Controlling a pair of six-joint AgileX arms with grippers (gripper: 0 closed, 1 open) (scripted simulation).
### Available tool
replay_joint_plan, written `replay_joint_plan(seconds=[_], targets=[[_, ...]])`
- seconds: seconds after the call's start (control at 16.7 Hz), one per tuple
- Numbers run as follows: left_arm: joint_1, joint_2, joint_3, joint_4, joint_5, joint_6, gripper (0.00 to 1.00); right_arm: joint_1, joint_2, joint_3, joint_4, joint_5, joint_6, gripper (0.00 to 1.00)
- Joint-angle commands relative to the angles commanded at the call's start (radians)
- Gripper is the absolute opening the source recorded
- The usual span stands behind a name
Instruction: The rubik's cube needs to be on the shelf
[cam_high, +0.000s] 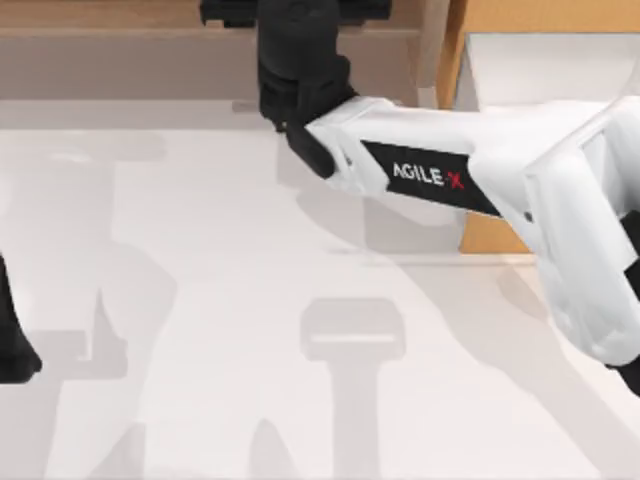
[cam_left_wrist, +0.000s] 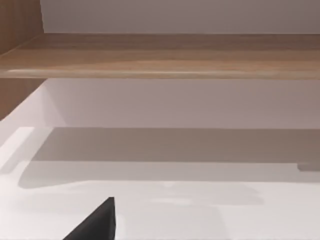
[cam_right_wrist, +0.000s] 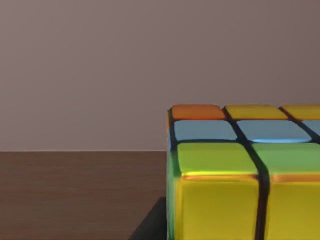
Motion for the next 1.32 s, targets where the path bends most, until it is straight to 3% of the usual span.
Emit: replay_joint_plan(seconds=[0.06,0.84,1.32], targets=[[0.0,0.0,0.0,0.0,0.0,0.0,1.0,0.0,0.0,0.0,0.0,0.0,0.0,0.0],[0.0,0.0,0.0,0.0,0.0,0.0,1.0,0.0,0.0,0.0,0.0,0.0,0.0,0.98],[0.0,0.0,0.0,0.0,0.0,0.0,1.0,0.0,0.0,0.0,0.0,0.0,0.0,1.0]])
